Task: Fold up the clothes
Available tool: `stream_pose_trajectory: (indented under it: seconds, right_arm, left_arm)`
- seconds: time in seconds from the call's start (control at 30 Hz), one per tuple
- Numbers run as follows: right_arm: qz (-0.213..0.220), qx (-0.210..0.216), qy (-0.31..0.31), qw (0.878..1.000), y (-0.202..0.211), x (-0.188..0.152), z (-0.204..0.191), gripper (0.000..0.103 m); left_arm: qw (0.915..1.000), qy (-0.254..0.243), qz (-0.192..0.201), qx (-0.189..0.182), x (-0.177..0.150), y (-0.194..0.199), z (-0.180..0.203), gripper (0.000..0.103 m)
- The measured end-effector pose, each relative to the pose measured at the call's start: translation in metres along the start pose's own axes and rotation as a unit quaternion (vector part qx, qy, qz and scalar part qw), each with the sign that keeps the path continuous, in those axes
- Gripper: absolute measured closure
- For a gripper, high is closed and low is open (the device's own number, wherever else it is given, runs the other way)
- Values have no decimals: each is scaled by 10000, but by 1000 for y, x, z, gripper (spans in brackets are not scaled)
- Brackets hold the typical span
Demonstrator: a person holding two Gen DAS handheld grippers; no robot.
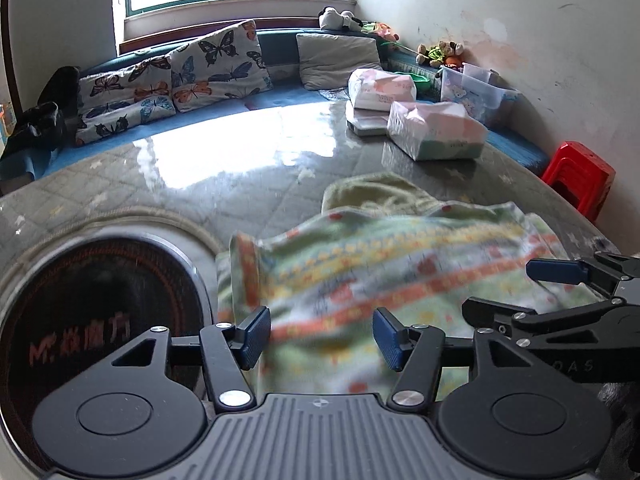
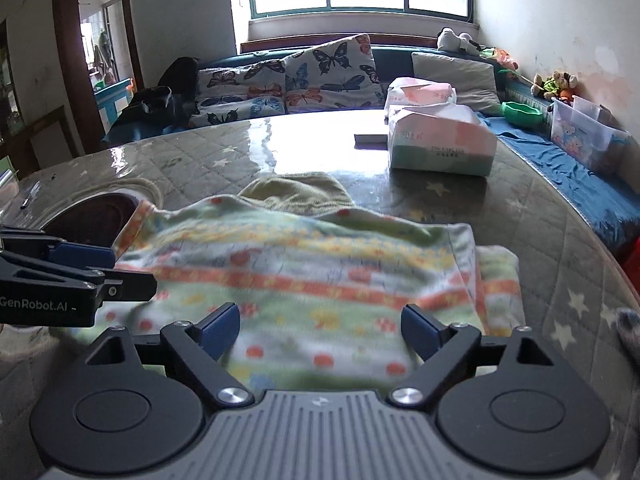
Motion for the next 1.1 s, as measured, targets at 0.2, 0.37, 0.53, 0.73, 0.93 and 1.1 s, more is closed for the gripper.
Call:
stream_pose_trajectory:
  seconds: [0.2, 0.37, 0.53, 0.73, 0.93, 1.1]
  right_arm:
    - [48, -100, 142, 9998, 15, -15, -12, 11]
    - [67, -70, 166, 9998, 21, -25, -20, 8]
    - [75, -119, 260, 9996, 24, -29, -27, 7]
    - [114, -170, 274, 9994, 31, -36, -32, 1]
    - [151, -228, 139, 9995, 39, -43, -33, 0]
    - [177, -273, 50, 9995, 44, -48, -33, 0]
  left_arm:
    - [10000, 43, 11, 11, -19, 15, -4, 35]
    - [9999, 103, -29, 19, -32, 22, -6, 30]
    - [9998, 181, -52, 76, -40, 28, -9, 24]
    - [9996, 230, 7, 152, -45, 39, -12, 14]
    - [9996, 199, 106, 183, -51, 51, -12, 4]
    - [9996, 157, 144, 173, -56, 59, -8, 0]
Point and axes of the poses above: each gripper's, at about its wrist camera, not at the fingertips, and y roughly against the way its jaws point, z to its right, x to its top, the point moved 2 cm from there along -y, roughly the way its jaws point, and after that the axes turned 8 degrees about x, right-handed, at the moved point
